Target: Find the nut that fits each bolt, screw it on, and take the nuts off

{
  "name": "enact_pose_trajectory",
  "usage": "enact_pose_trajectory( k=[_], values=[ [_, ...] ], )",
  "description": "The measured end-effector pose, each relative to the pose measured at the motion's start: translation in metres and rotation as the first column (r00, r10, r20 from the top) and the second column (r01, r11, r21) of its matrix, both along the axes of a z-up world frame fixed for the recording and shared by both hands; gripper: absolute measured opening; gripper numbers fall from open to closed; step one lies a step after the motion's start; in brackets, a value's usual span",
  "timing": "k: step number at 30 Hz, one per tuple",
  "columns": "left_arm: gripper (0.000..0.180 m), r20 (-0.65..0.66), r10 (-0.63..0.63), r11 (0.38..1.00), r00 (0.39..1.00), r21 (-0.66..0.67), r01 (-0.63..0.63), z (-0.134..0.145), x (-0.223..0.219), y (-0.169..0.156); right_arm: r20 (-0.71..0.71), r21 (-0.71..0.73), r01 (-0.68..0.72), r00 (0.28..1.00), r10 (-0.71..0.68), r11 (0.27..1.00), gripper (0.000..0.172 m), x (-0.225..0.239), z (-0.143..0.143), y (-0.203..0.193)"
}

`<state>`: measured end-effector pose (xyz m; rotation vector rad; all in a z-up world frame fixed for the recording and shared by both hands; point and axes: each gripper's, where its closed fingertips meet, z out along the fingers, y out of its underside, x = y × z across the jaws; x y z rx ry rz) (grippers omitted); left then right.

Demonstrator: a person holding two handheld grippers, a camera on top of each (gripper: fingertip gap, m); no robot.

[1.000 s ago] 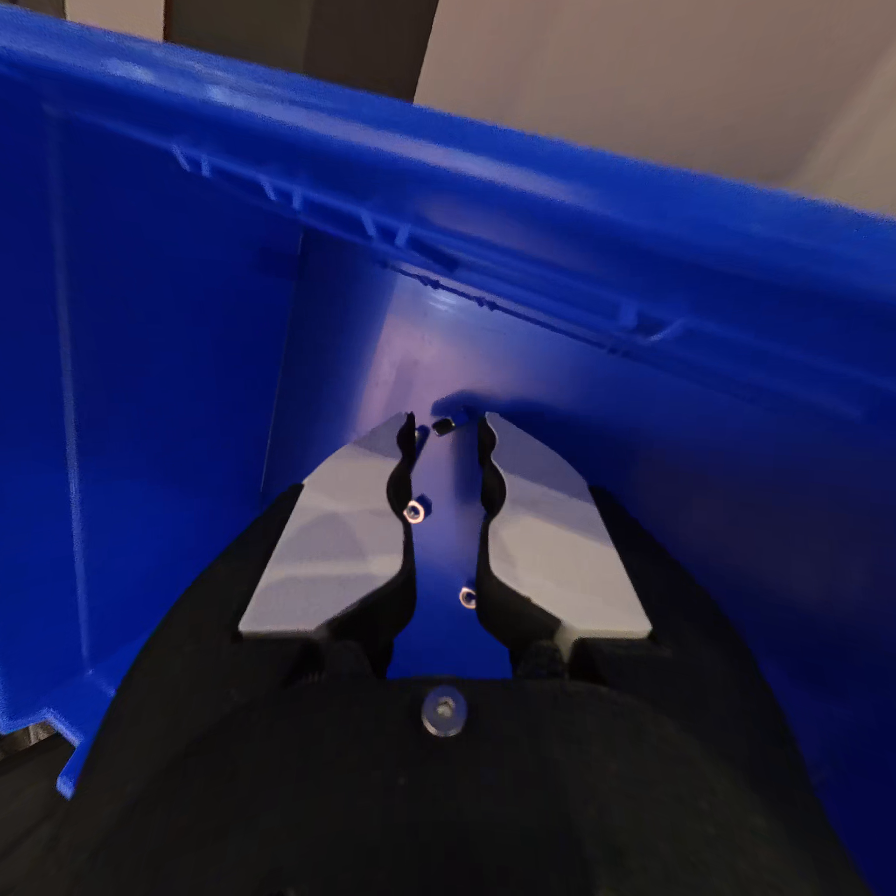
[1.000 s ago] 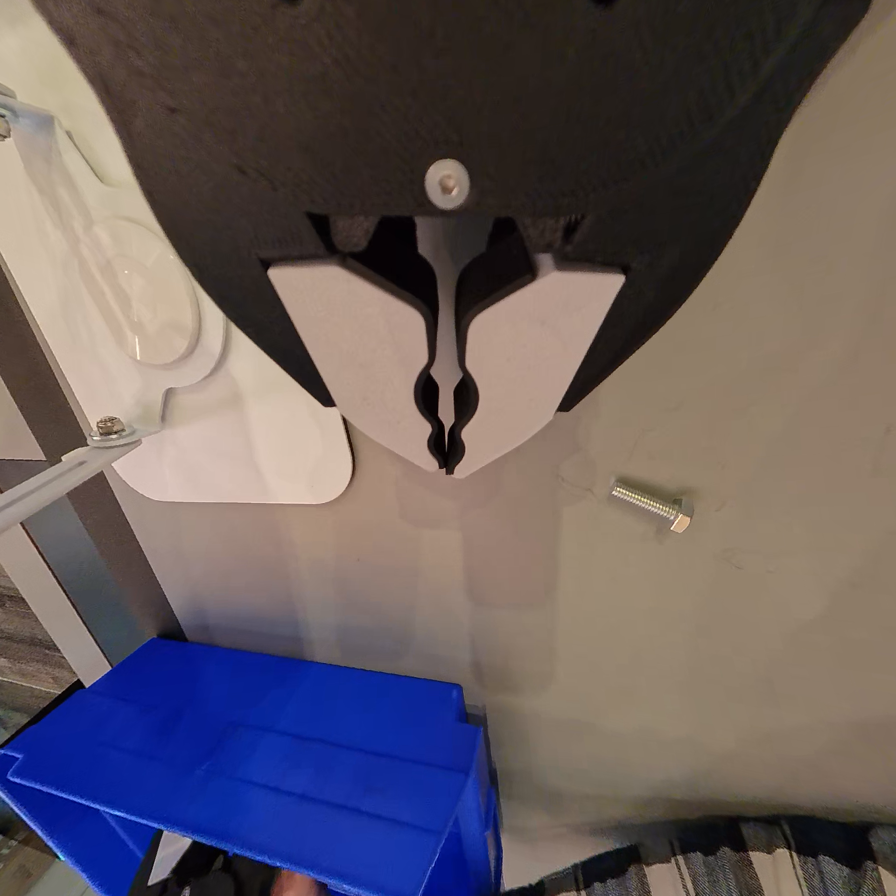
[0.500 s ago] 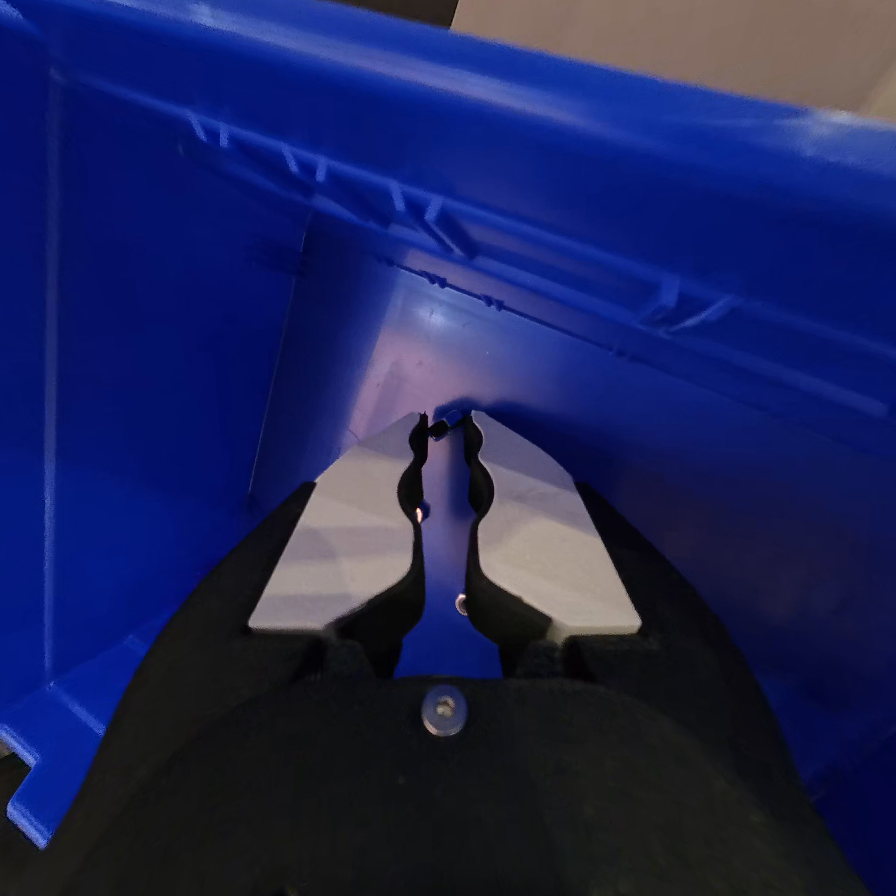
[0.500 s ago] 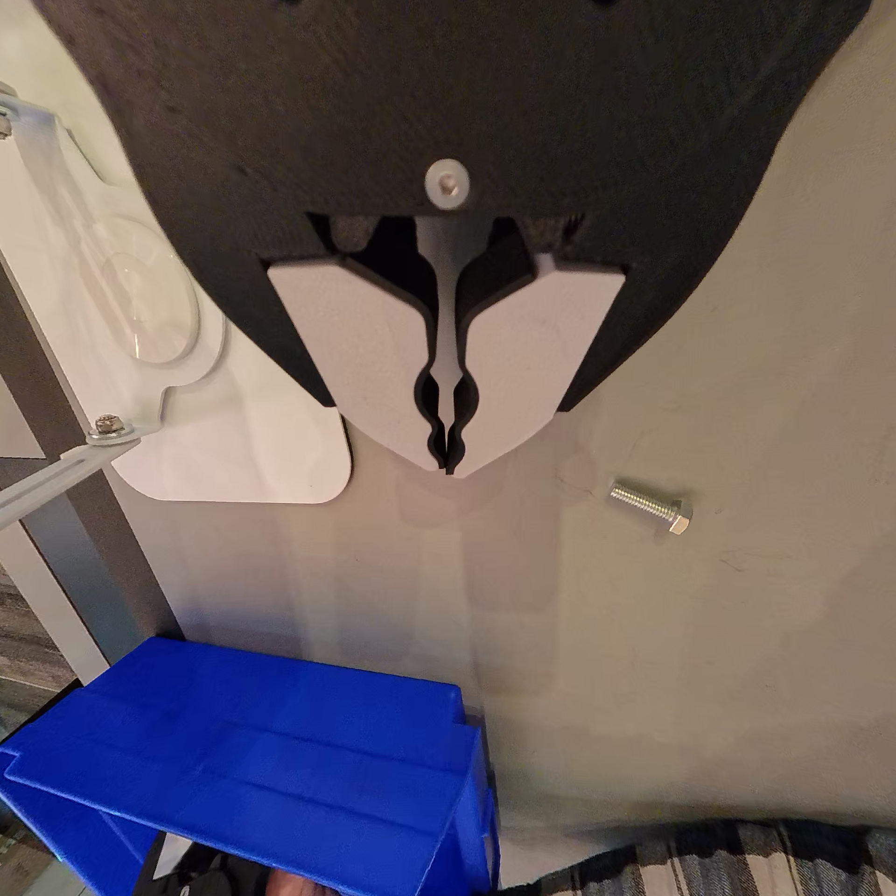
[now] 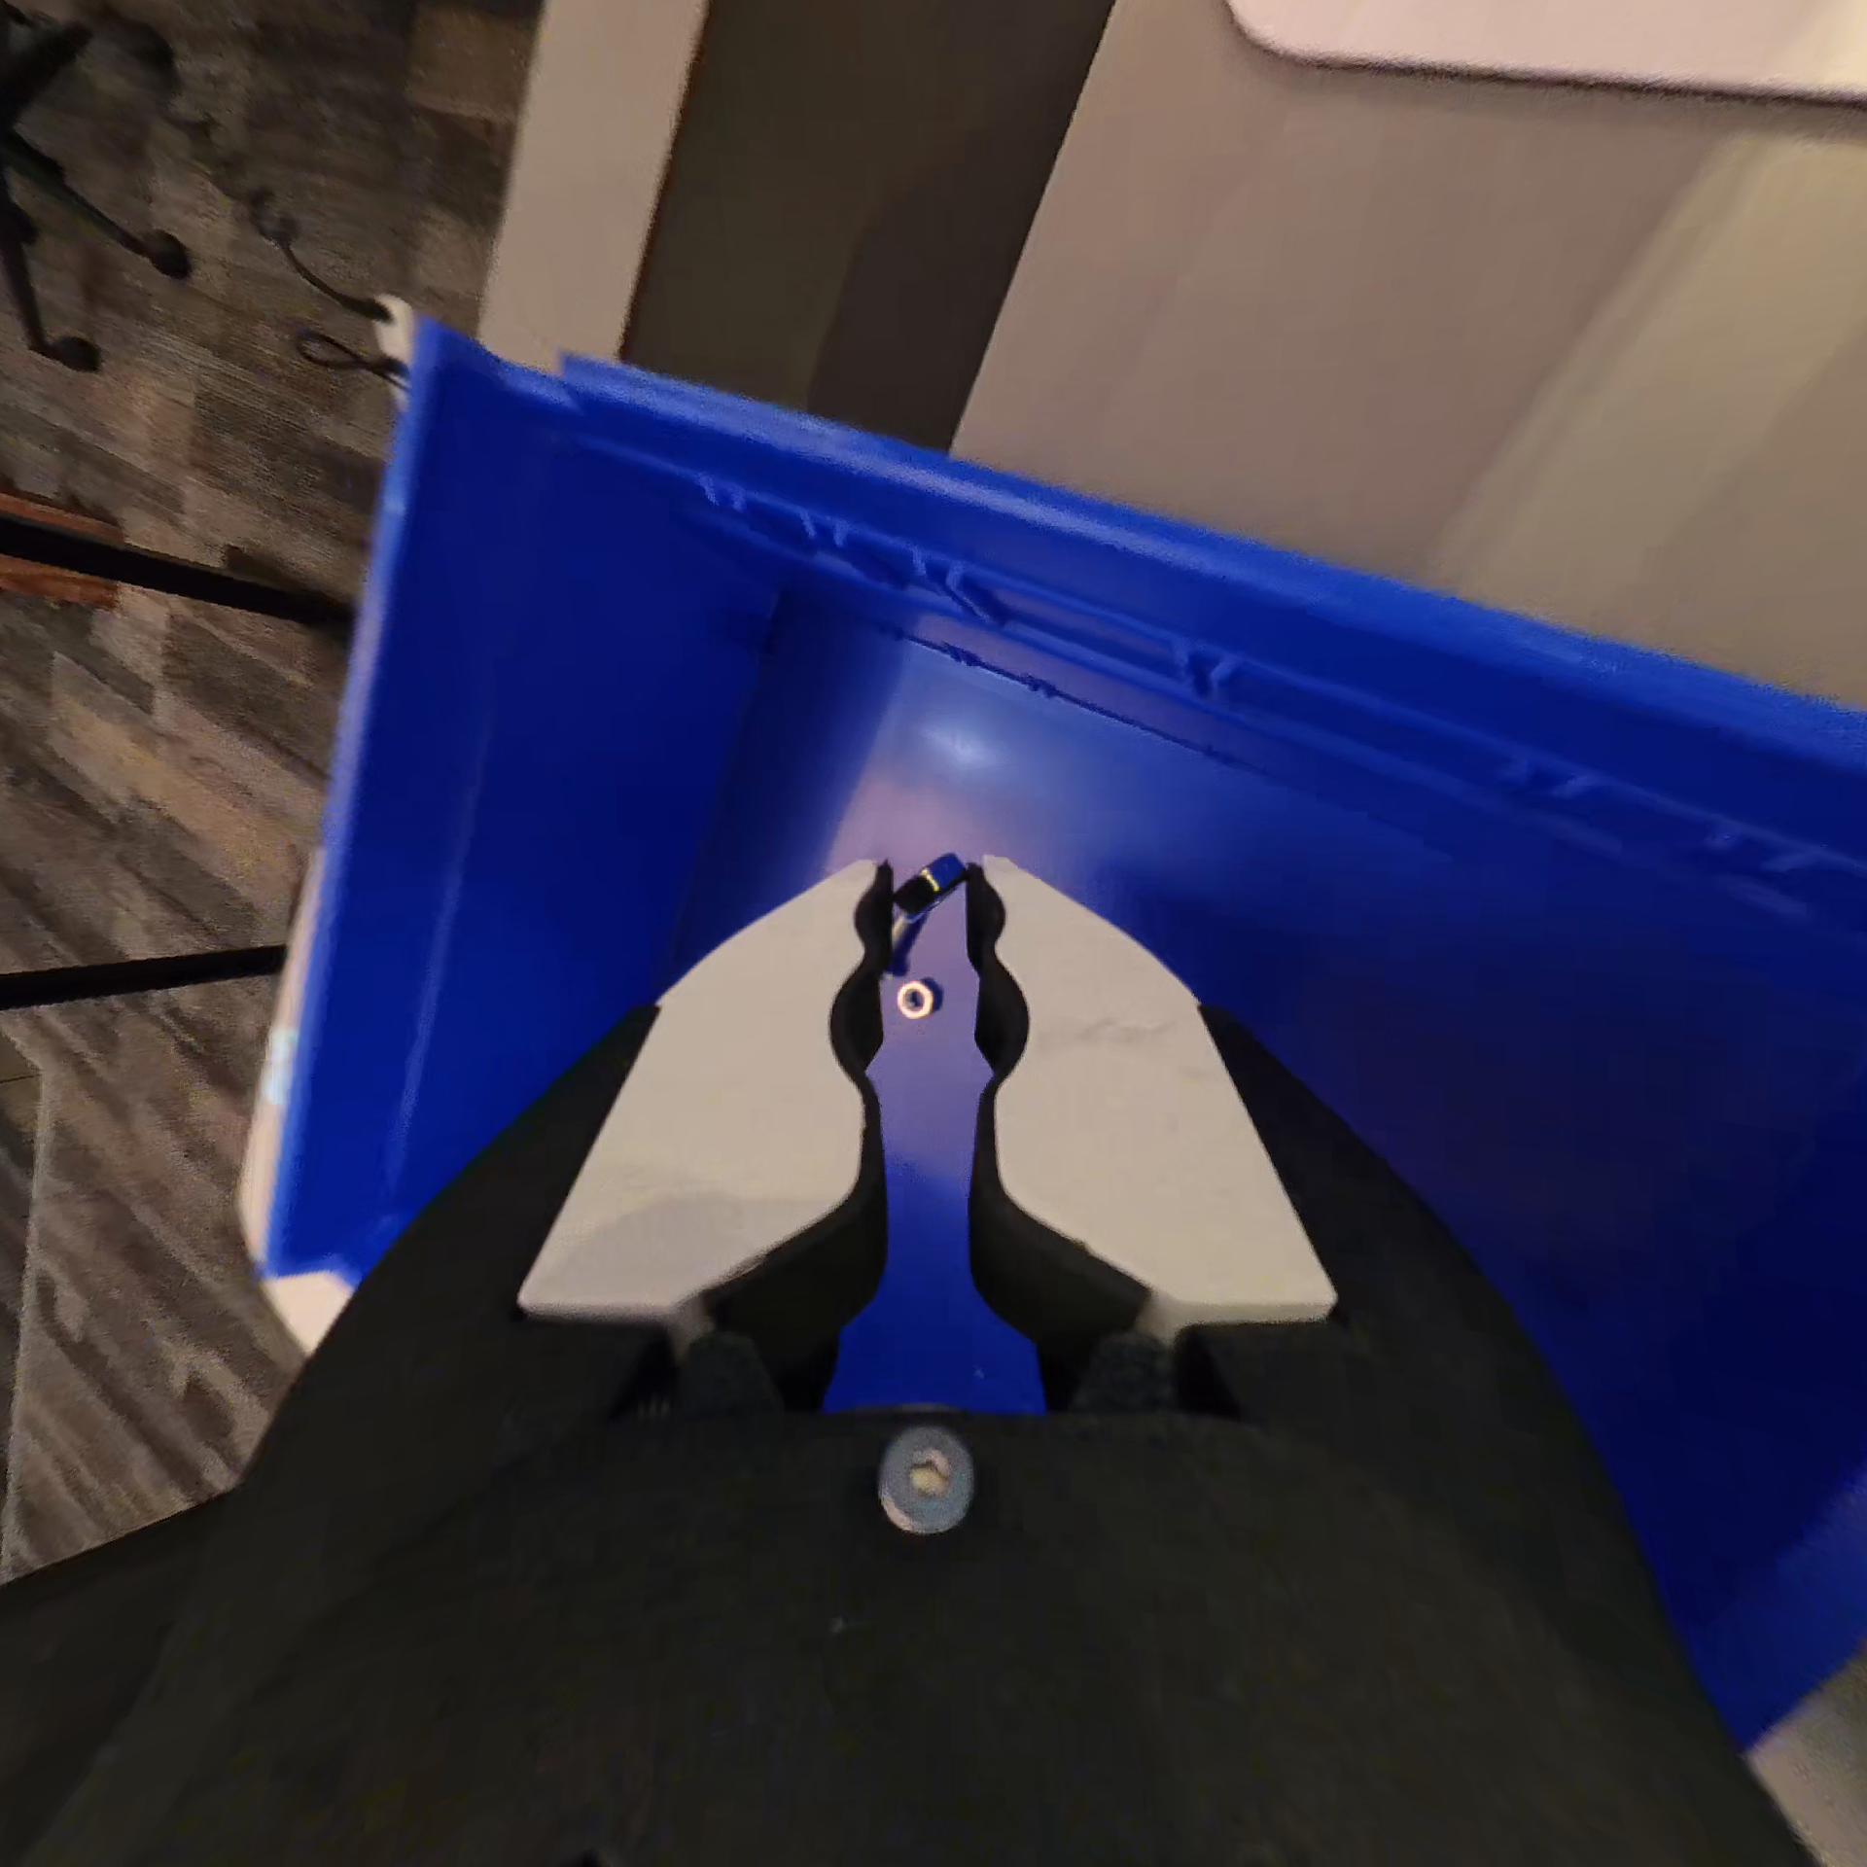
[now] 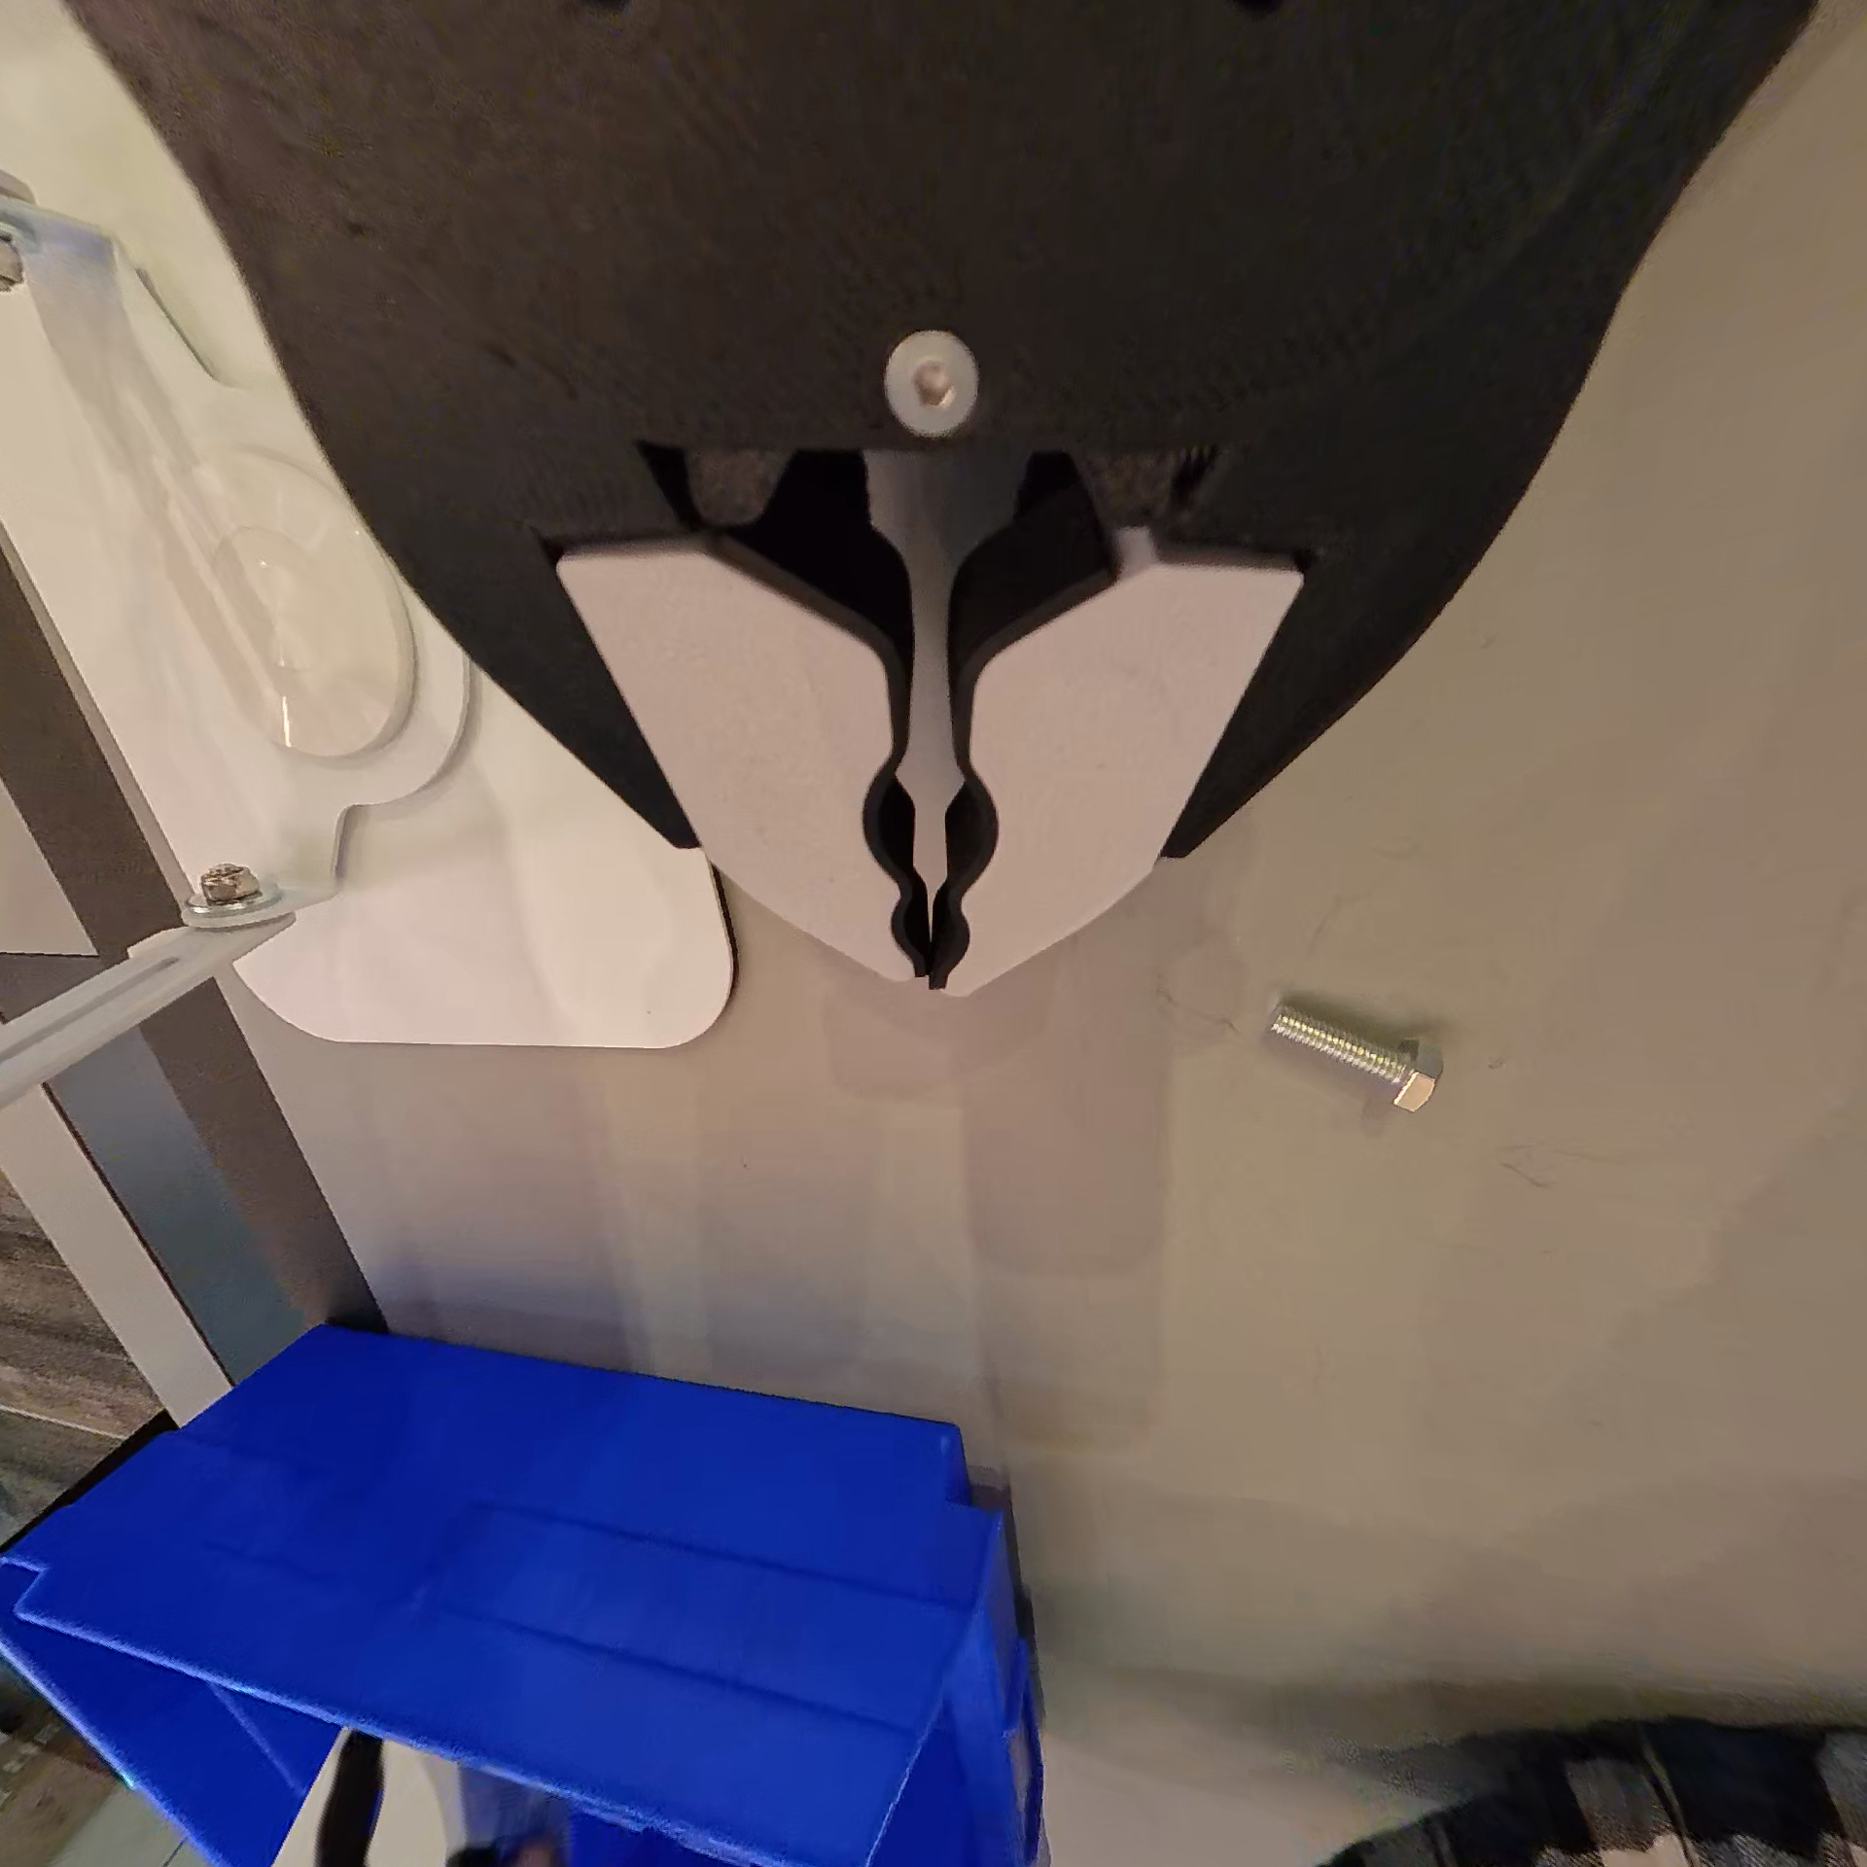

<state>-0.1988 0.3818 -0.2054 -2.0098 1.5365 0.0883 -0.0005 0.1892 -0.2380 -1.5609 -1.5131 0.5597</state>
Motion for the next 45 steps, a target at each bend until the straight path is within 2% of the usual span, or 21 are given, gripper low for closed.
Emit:
enact_pose_trajectory(
  k=[7,10,13,17,22,26,32,36,43,45],
  values=[
    [0.013,0.025,-0.057,0.983,0.998,0.175,0.051,0.076,0.019,-0.049,-0.012,-0.006,0.004,1.0,-0.004,1.0,0.0,0.0,0.001,0.001],
    [0.013,0.032,-0.106,0.964,0.994,0.25,0.094,0.1,0.038,-0.078,-0.015,-0.005,0.005,1.0,-0.005,1.0,0.0,0.0,0.002,0.002],
    [0.013,0.057,-0.207,0.944,0.977,0.272,0.185,0.112,0.07,-0.117,-0.019,-0.002,0.006,1.0,-0.006,1.0,0.0,0.0,0.002,0.002],
    [0.013,0.032,-0.341,0.916,0.939,0.238,0.325,0.102,0.113,-0.166,-0.026,-0.004,0.009,1.0,-0.009,1.0,0.0,0.0,0.003,0.002],
    [0.013,0.032,-0.483,0.872,0.875,0.115,0.476,0.059,0.158,-0.209,-0.04,-0.01,0.014,0.999,-0.014,1.0,0.0,0.001,0.005,0.004],
    [0.013,0.055,-0.544,0.839,0.837,0.041,0.543,0.021,0.186,-0.222,-0.048,-0.014,0.017,0.999,-0.018,1.0,0.0,0.002,0.006,0.004],
    [0.013,0.013,-0.558,0.828,0.83,-0.061,0.558,-0.027,0.196,-0.22,-0.057,-0.024,0.033,0.998,-0.034,0.999,0.0,0.008,0.007,0.01],
    [0.013,0.041,-0.546,0.835,0.837,-0.045,0.548,-0.026,0.197,-0.215,-0.097,-0.046,0.027,0.995,-0.031,0.999,0.0,0.011,0.012,0.01],
    [0.013,0.051,-0.542,0.839,0.839,0.089,0.537,-0.008,0.2,-0.202,-0.215,-0.154,-0.021,0.977,-0.012,0.988,0.0,0.016,0.027,0.01],
    [0.013,0.039,-0.543,0.836,0.839,0.124,0.535,-0.006,0.201,-0.199,-0.24,-0.191,-0.047,0.971,0.0,0.98,0.006,0.017,0.03,0.009]
  ],
)
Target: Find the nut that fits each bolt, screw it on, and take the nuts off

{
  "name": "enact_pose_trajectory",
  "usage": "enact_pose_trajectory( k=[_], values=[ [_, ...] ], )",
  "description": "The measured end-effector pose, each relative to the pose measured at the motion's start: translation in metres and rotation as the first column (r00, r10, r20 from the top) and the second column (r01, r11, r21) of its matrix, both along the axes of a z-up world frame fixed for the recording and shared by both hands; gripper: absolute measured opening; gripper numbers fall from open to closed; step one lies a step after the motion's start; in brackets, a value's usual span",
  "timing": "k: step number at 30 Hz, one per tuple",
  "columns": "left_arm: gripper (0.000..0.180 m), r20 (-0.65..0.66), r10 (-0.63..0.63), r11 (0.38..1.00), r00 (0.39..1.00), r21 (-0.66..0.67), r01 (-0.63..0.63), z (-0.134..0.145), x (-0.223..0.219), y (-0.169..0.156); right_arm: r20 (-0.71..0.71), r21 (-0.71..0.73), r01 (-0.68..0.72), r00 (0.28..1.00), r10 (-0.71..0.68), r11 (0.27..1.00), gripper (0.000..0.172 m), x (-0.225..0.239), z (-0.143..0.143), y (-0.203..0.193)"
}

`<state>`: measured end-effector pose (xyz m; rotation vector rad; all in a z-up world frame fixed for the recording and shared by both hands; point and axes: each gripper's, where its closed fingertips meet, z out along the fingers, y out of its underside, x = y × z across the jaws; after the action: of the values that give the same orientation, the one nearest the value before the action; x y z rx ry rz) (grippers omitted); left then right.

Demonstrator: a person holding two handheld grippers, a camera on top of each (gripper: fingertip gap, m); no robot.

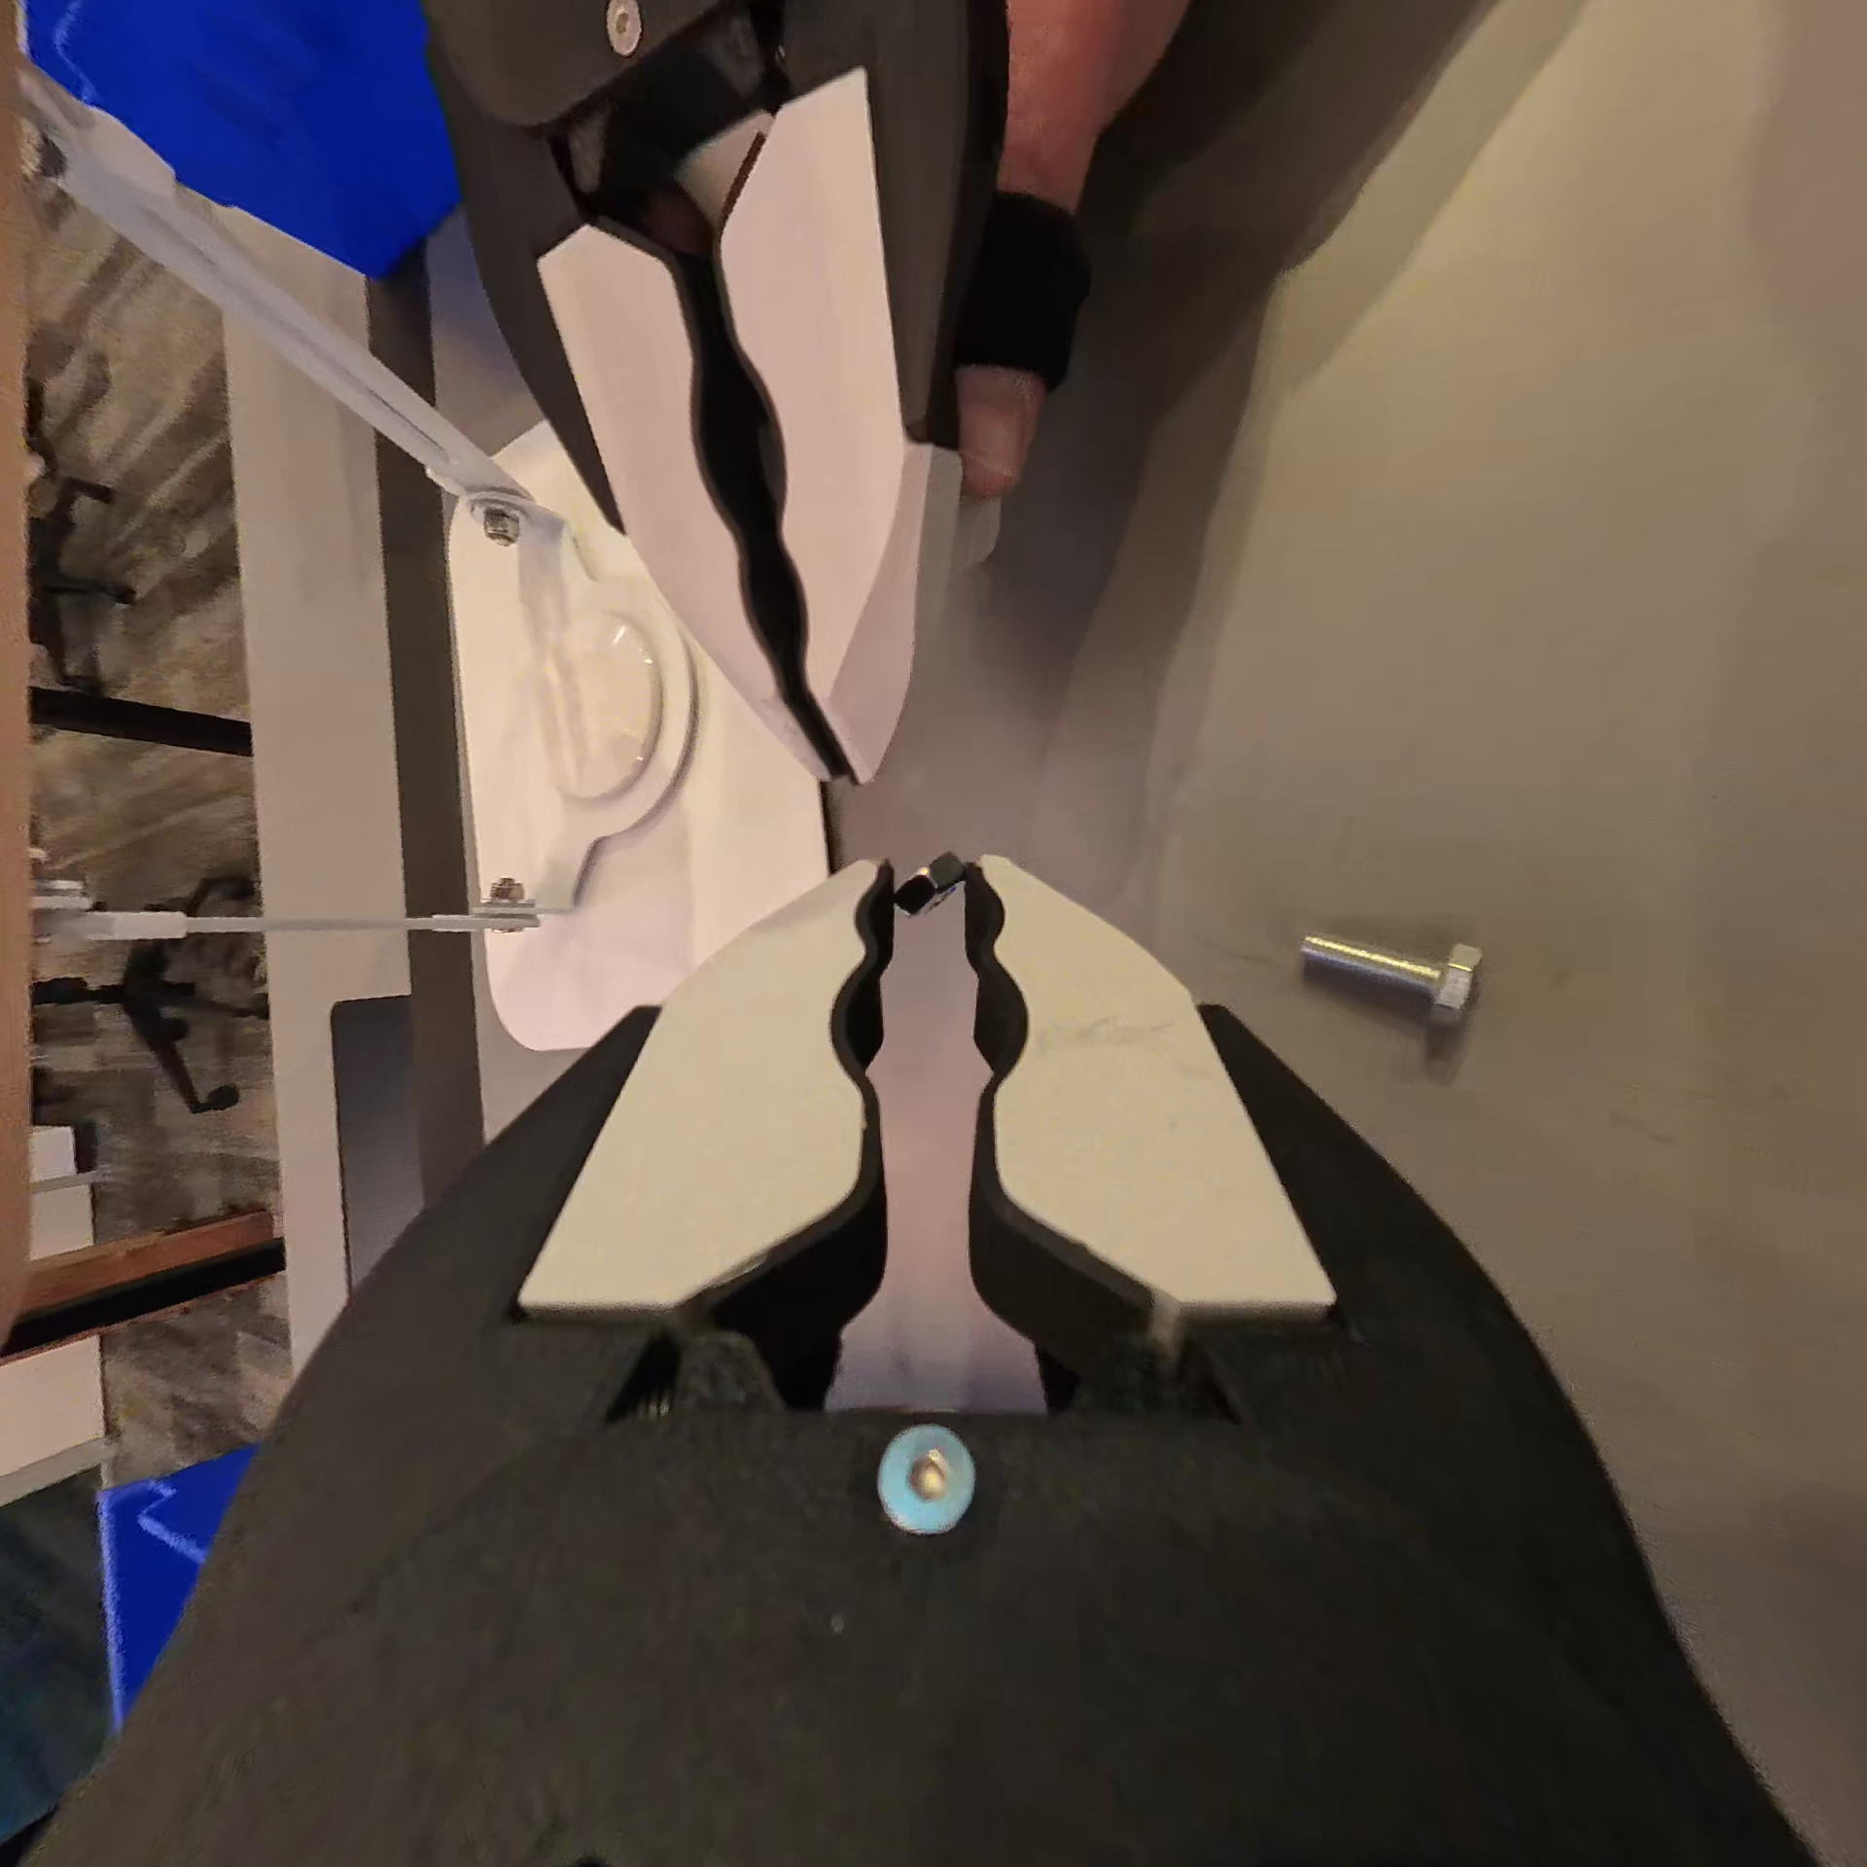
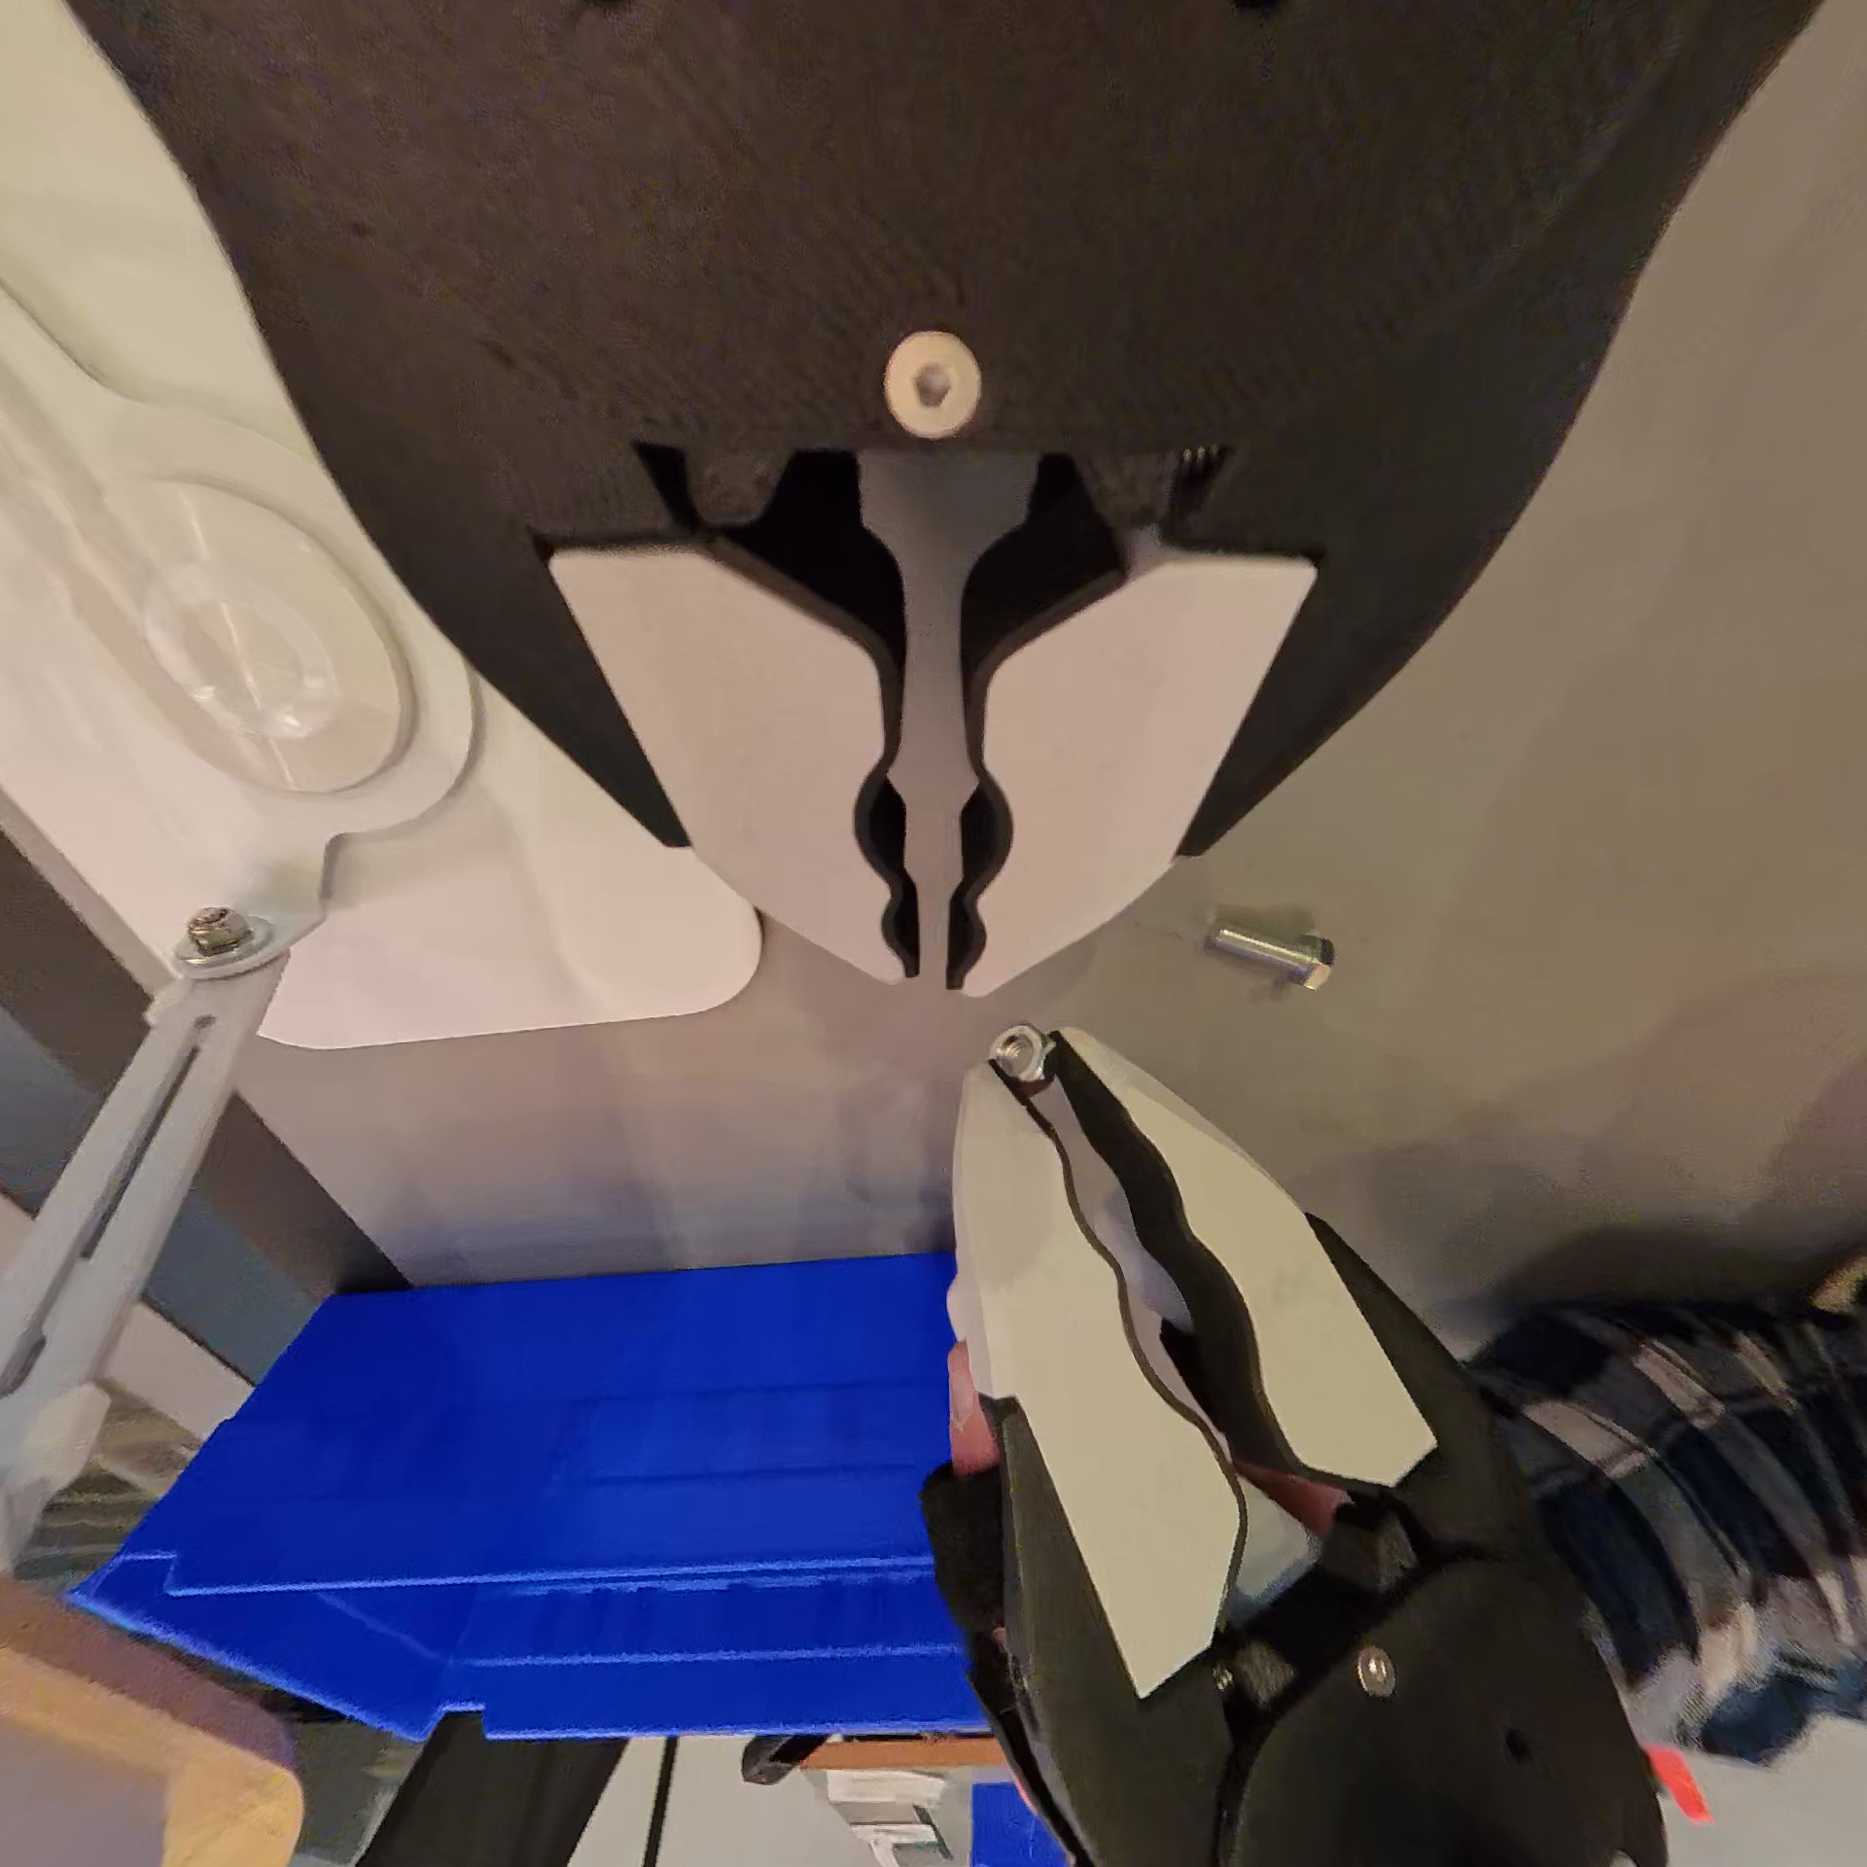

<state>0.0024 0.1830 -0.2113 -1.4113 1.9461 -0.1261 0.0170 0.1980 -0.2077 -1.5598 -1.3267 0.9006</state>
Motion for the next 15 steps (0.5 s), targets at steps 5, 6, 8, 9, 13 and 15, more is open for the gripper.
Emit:
enact_pose_trajectory(
  k=[5,6,8,9,13,15],
  values=[
    [0.013,0.024,-0.009,0.998,1.0,0.06,0.008,0.006,0.006,0.001,-0.086,-0.101,-0.045,0.996,0.037,0.994,0.014,0.005,0.01,0.0],
    [0.013,0.025,-0.007,0.997,1.0,0.081,0.005,0.007,0.007,0.003,-0.098,-0.118,-0.055,0.994,0.044,0.992,0.017,0.005,0.012,0.0],
    [0.013,0.021,-0.009,0.995,1.0,0.095,0.007,0.007,0.008,0.003,-0.106,-0.17,-0.082,0.992,0.065,0.982,0.022,0.004,0.011,-0.003],
    [0.013,0.032,-0.011,0.994,0.999,0.112,0.007,0.008,0.01,0.004,-0.107,-0.199,-0.098,0.991,0.078,0.975,0.025,0.003,0.011,-0.005],
    [0.013,0.057,-0.017,0.988,0.998,0.151,0.008,0.012,0.016,0.004,-0.129,-0.262,-0.133,0.986,0.102,0.956,0.027,0.001,0.012,-0.01],
    [0.013,0.045,-0.015,0.987,0.999,0.162,0.008,0.011,0.016,0.004,-0.133,-0.272,-0.133,0.986,0.099,0.953,0.026,0.001,0.012,-0.01]
  ],
)
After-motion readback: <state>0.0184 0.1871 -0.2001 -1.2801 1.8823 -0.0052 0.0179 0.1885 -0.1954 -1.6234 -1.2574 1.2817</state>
